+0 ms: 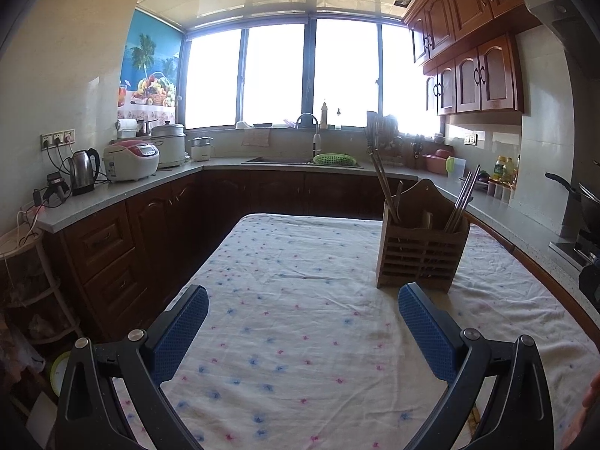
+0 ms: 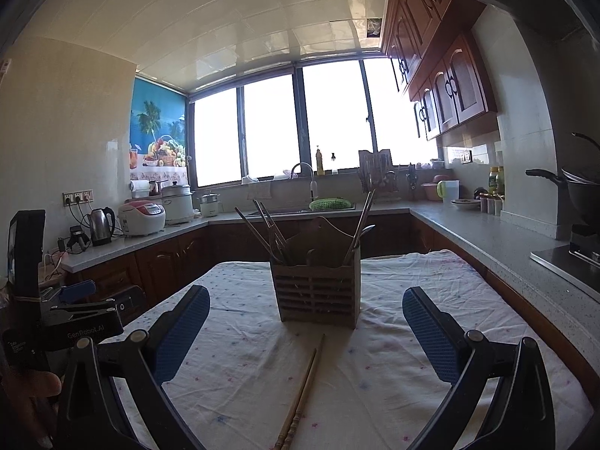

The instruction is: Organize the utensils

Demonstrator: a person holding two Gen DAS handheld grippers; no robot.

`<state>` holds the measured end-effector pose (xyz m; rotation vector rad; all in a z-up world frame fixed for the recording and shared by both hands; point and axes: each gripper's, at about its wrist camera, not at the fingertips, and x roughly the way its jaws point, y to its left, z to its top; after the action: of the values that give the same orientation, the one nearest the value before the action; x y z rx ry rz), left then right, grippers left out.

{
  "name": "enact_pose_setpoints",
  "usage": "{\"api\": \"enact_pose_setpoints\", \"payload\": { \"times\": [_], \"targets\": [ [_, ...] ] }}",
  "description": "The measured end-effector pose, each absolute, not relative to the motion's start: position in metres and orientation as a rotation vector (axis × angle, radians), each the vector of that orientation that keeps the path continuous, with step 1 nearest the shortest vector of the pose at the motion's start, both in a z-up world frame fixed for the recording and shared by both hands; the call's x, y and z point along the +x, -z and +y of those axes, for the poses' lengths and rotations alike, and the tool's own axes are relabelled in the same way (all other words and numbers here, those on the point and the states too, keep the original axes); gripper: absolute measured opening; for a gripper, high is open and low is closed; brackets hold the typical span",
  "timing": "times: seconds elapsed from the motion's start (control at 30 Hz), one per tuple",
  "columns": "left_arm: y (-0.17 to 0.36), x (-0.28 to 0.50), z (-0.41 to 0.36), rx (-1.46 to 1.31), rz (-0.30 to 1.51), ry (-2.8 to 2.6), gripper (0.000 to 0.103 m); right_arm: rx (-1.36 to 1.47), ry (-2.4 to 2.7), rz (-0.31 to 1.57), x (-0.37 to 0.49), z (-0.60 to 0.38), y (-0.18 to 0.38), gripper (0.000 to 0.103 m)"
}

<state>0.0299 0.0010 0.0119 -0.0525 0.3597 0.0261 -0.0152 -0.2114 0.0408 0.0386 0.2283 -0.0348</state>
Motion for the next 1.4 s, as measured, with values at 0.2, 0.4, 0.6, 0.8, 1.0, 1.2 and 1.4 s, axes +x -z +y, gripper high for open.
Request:
{"api": "enact_pose_setpoints", "payload": {
  "times": [0.2,0.4,0.6,0.8,1.0,1.2,1.4],
  "targets": [
    [-0.010,0.027,0.003,-0.039,0.335,-0.020,0.102,0.058,0.035,0.242,-0.017,-0.216,-0.038,0.103],
    [-0.008,0.026,0.005,-0.082,0.340,0.068,0.102,0.063,0.040,0.256,-0.019,-0.219,-0.037,0.103],
    [-0.004,0.034,0.028,-0.266,0.445,0.191,0.102,0.145,0.032,0.295,-0.018,-0.234,-0.039,0.103],
    [0.006,0.030,0.019,-0.118,0.436,0.062,0.102,0.123,0.069,0.282,-0.027,-0.235,-0.034,0.103],
    [0.019,0.031,0.012,-0.115,0.466,0.056,0.102,0.059,0.107,0.271,-0.038,-0.227,-0.023,0.103],
    [0.017,0.013,-0.007,-0.031,0.430,0.046,0.102,0.015,0.113,0.258,-0.045,-0.220,-0.020,0.103],
    [0.027,-0.006,-0.017,0.011,0.417,0.054,0.102,0.016,0.104,0.283,-0.049,-0.219,-0.015,0.103]
  ]
}}
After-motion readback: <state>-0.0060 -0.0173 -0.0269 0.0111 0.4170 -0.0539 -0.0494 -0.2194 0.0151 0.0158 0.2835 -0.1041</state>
